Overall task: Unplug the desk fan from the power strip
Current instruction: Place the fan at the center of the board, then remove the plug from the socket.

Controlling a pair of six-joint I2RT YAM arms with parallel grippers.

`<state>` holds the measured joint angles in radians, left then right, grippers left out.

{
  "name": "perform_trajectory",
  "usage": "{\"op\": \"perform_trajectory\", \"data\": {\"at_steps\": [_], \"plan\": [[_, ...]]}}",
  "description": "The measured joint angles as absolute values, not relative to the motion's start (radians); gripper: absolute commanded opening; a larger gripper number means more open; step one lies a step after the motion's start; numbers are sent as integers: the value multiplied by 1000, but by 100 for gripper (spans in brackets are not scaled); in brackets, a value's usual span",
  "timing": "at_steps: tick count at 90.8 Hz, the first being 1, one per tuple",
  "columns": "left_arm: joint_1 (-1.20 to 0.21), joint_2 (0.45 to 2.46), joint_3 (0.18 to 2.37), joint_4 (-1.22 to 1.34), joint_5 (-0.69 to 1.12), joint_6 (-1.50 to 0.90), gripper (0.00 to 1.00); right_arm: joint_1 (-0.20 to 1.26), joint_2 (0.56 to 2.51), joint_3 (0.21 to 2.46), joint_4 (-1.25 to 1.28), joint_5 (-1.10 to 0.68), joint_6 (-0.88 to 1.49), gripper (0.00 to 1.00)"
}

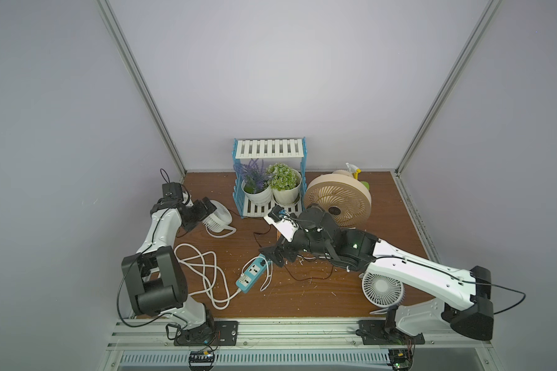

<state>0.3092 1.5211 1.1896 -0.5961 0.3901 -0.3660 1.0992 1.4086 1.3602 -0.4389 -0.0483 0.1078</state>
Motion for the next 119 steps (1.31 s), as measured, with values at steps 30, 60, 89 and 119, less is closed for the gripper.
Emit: {"op": "perform_trajectory", "data": {"at_steps": [30,60,89,119], "plan": [[256,1189,1080,-664,333,-413,100,1254,1605,1386,-521,-48,96,99],[209,944,734,-760,337,-640,94,1322,1713,1386,-500,50,193,96],[209,802,579,-811,308,-814,85,1318,1915,1481,-488,142,301,90],[208,840,530,-829,303,-899,66,1295,1940,1499,-470,244,404,72]]}}
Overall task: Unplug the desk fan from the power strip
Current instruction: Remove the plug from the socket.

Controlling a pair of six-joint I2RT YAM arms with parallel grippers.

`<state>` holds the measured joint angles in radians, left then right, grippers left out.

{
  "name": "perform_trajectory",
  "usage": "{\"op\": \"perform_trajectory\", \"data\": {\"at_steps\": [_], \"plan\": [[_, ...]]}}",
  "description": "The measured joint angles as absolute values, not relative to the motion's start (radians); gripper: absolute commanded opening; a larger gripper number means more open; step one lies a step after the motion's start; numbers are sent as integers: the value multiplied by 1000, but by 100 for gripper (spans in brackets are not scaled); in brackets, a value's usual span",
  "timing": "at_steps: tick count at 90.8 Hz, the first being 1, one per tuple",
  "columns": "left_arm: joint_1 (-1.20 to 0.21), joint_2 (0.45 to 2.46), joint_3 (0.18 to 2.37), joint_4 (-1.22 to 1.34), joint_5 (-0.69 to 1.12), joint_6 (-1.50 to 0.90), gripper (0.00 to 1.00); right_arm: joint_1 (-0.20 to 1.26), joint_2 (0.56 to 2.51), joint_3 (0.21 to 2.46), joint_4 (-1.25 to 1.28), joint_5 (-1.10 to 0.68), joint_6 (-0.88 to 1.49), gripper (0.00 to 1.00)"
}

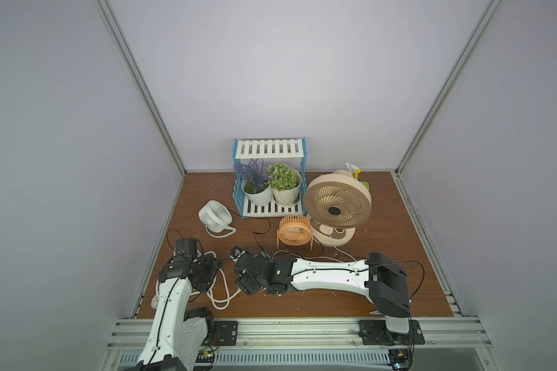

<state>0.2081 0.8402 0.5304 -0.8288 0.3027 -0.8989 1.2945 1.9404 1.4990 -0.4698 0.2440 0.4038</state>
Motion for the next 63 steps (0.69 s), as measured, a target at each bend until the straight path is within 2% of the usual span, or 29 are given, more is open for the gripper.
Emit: {"op": "perform_trajectory", "data": {"at_steps": [29,63], "plan": [[208,853,495,-822,283,-939,67,1282,1993,1523,-442,233,413,55],[207,854,495,-822,264,-953,62,1283,1996,1527,-418,187,408,11]]}}
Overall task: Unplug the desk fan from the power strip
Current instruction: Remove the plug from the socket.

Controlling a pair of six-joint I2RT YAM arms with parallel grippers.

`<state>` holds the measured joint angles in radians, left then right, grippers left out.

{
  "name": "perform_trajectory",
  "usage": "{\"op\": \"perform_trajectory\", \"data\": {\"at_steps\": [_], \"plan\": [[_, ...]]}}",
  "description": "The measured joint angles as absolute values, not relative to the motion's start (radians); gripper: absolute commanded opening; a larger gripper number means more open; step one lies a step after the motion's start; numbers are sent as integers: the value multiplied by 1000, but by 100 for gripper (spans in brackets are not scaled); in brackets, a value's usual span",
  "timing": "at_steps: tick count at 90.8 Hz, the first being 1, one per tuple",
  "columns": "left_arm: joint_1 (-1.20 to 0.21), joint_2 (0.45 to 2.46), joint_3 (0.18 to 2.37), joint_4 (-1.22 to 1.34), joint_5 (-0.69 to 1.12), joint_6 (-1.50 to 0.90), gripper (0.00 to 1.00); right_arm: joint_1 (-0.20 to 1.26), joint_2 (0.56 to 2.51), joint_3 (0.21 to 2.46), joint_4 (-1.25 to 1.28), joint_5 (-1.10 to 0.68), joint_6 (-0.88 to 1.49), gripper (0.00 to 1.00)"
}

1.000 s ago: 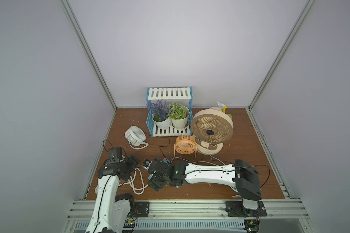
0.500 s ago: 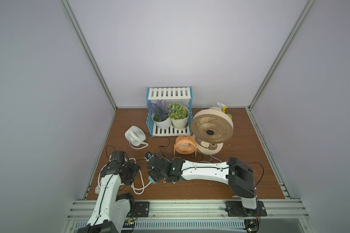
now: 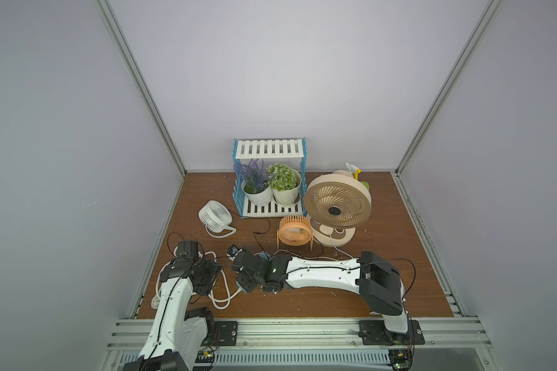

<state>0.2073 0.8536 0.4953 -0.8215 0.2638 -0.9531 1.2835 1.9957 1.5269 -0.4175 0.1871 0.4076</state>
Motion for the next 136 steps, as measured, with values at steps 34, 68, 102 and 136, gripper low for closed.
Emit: {"op": "perform_trajectory", "data": {"at_steps": [34,68,102,136], "plan": [[-14,741,493,-822,281,-1124,51,1283,1992,1510,-390,168,387,0],[-173,689,370,-836,276,-1444,3,1283,1975,1484,-382,171,381,0],[-181,666,347,-847,276,-1553,7,1283,1969,1477,-382,176,381,0],[-184,662,379,-853,318,-1483,33,1283,1969,1477,-383,176,381,0]]}}
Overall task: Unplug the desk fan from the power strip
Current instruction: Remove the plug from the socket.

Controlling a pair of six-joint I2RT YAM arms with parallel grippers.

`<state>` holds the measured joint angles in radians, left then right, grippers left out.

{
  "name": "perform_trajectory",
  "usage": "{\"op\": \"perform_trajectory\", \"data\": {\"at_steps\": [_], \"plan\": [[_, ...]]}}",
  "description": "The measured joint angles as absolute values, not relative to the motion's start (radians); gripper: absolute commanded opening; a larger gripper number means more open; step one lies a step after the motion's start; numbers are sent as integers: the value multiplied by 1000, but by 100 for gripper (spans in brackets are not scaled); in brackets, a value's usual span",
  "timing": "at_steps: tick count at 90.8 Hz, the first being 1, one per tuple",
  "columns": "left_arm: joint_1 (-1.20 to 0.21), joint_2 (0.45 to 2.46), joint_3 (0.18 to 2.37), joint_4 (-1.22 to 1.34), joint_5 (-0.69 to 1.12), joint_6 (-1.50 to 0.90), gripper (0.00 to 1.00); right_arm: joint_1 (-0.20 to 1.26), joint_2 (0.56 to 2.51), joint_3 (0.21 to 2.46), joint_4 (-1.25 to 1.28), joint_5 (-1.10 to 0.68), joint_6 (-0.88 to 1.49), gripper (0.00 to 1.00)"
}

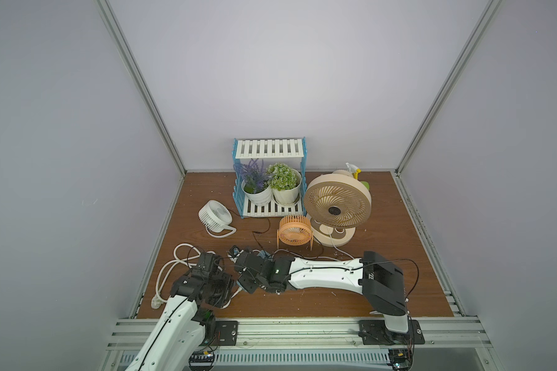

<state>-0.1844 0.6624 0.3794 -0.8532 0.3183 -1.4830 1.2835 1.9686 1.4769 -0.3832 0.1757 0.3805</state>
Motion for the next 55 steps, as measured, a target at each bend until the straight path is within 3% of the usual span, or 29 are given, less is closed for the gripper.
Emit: {"op": "perform_trajectory", "data": {"at_steps": [31,55], "plan": [[-184,622,378,-853,374,-1434,44,1283,1969,1477,-384,175,381,0],[-184,599,371,-842,382,-1428,42,1283,1969,1477,-385,175,381,0]]}}
